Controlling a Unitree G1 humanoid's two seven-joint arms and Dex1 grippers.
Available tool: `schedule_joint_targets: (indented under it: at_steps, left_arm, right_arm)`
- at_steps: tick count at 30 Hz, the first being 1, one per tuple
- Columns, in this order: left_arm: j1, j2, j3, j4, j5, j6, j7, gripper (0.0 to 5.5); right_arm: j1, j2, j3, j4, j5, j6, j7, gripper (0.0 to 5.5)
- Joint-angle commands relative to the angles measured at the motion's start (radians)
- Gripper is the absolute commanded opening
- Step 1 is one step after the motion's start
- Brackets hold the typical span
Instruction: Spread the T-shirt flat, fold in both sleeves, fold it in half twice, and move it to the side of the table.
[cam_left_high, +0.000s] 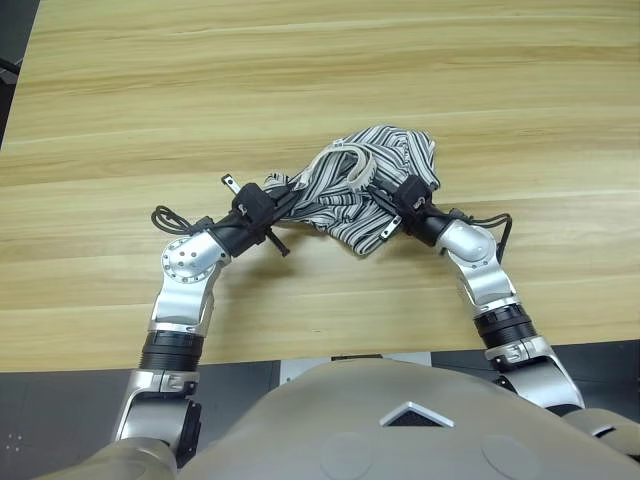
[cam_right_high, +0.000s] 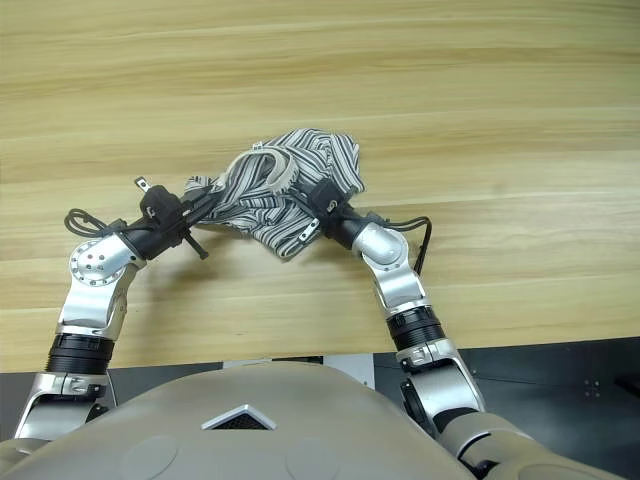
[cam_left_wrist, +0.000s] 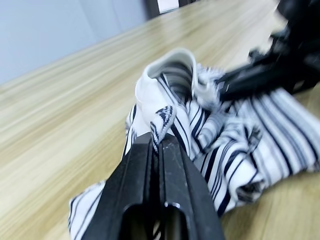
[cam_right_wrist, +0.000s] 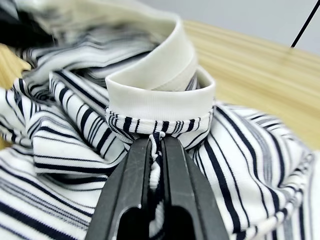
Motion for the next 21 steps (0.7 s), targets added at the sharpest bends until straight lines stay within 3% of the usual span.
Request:
schedule_joint_targets:
  at_steps: [1,11,16,21]
  left_arm:
    - [-0.039,0.026,0.037,0.002,-0.006,0.009,0.002,0.10]
    - [-0.131,0.090,0.142,0.016,-0.015,0.001,0.012,0.10]
    - [-0.178,0.095,0.182,-0.021,-0.043,0.021,0.024,0.10]
    - [-0.149,0.093,0.186,-0.078,-0.073,0.027,0.006,0.10]
  right_arm:
    - [0.018,-0.046,-0.036,-0.102,0.027,0.048,0.018,0.12]
    - [0.047,-0.208,-0.122,-0.266,0.132,0.166,0.153,0.12]
    - [0.032,-0.144,-0.225,-0.408,0.521,0.421,0.228,0.12]
    - [0.034,-0.114,-0.229,-0.449,0.606,0.495,0.215,0.12]
